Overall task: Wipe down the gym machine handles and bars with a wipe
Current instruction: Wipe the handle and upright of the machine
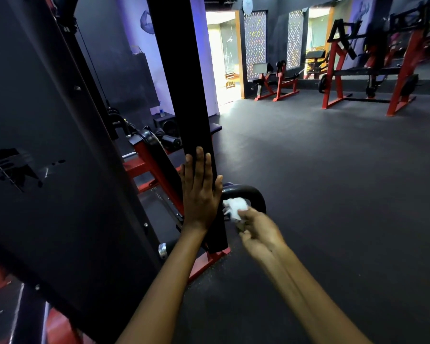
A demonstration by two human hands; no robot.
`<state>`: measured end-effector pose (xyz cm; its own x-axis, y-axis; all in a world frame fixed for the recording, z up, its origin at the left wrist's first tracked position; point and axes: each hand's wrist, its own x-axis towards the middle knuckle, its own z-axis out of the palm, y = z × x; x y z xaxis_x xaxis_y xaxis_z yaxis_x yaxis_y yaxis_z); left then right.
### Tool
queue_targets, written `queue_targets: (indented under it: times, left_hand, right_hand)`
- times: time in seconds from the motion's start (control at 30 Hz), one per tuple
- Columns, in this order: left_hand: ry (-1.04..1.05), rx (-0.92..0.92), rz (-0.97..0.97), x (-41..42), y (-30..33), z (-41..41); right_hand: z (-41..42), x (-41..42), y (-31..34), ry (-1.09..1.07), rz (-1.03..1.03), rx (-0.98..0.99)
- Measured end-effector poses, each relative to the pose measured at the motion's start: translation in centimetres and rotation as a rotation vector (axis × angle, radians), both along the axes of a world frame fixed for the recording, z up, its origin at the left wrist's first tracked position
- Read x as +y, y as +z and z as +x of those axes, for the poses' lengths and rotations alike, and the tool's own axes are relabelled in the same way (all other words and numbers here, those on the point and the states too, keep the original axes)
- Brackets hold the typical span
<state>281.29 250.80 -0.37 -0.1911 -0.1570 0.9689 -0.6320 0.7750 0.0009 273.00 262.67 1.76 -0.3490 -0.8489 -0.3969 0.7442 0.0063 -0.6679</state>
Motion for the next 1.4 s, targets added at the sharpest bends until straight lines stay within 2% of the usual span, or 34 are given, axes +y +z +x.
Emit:
queue_targets:
  times: [0.07,0.17,0.23,0.3,0.33,0.37,0.4,0.47,0.6,0.7,0.8,0.87,0.93,1.0,1.1,1.17,1.27,1.4]
  left_hand:
    - [-0.002,0.011,0.003,-0.2,0.1,0.0]
    - [0.002,0.027,0.022,-0.2,0.2,-0.1]
    - [0.029,0.031,0.001,-0.3,0.1,-0.2]
    - [0.053,0.026,-0.015,-0.3,0.2,-0.2]
    - [0.060,0.021,-0.019,-0.3,0.2,-0.2]
    - [0.063,0.016,-0.020,-0.4,0.2,-0.2]
    - [0.064,0.013,-0.023,-0.4,0.1,-0.2]
    - [0.061,0.008,-0.030,-0.5,0.1,-0.2]
    - [0.035,0.017,-0.020,-0.6,0.2,-0.4]
    - [0.015,0.032,-0.008,-0.7,0.0,-0.5]
    - [-0.003,0.033,-0.002,-0.8,-0.1,-0.5]
    - [-0.007,0.031,0.004,-0.8,0.0,-0.4]
    - [-0.005,0.026,0.000,-0.8,-0.1,-0.4]
    - [-0.005,0.025,-0.008,-0.8,-0.1,-0.4]
    - [-0.016,0.020,0.017,-0.6,0.0,-0.5]
    - [-0.017,0.012,0.016,-0.6,-0.3,-0.5]
    - [-0.017,-0.003,0.015,-0.8,-0.1,-0.4]
    - [0.015,-0.010,0.031,-0.9,-0.2,-0.3]
  right_hand:
    - [-1.8,-0.5,-0.9,-0.228,-0.069,0.247]
    - [-2.9,-1.6,-1.6,-0.532,-0.162,0.903]
    - [-2.2,-3.0,-2.2,-0.441,-0.420,1.362]
    - [-1.7,-4.9,-3.9,-0.288,-0.564,1.867]
    - [-2.0,-5.7,-4.6,-0.282,-0.571,2.025]
    - [-2.5,-6.3,-5.0,-0.301,-0.568,2.097]
    - [-3.2,-6.6,-5.4,-0.324,-0.573,2.112]
    - [-4.0,-6.7,-5.7,-0.375,-0.553,2.013]
    - [-5.5,-6.7,-6.6,-0.412,-0.323,1.549]
    - [-6.0,-5.9,-9.3,-0.319,-0.083,1.254]
    - [-5.8,-5.1,-13.4,-0.153,0.084,1.089]
    - [-6.2,-5.4,-13.8,-0.135,0.188,1.086]
    - [-6.6,-5.7,-11.9,-0.336,0.185,1.097]
    - [-5.9,-6.1,-9.0,-0.568,-0.062,1.224]
    - [-4.2,-6.7,-7.6,-0.432,-0.492,1.619]
    - [-4.5,-7.1,-9.0,-0.422,-0.586,1.793]
    - [-5.2,-7.1,-11.2,-0.513,-0.527,1.715]
    - [-3.4,-5.9,-13.0,-0.498,-0.102,1.319]
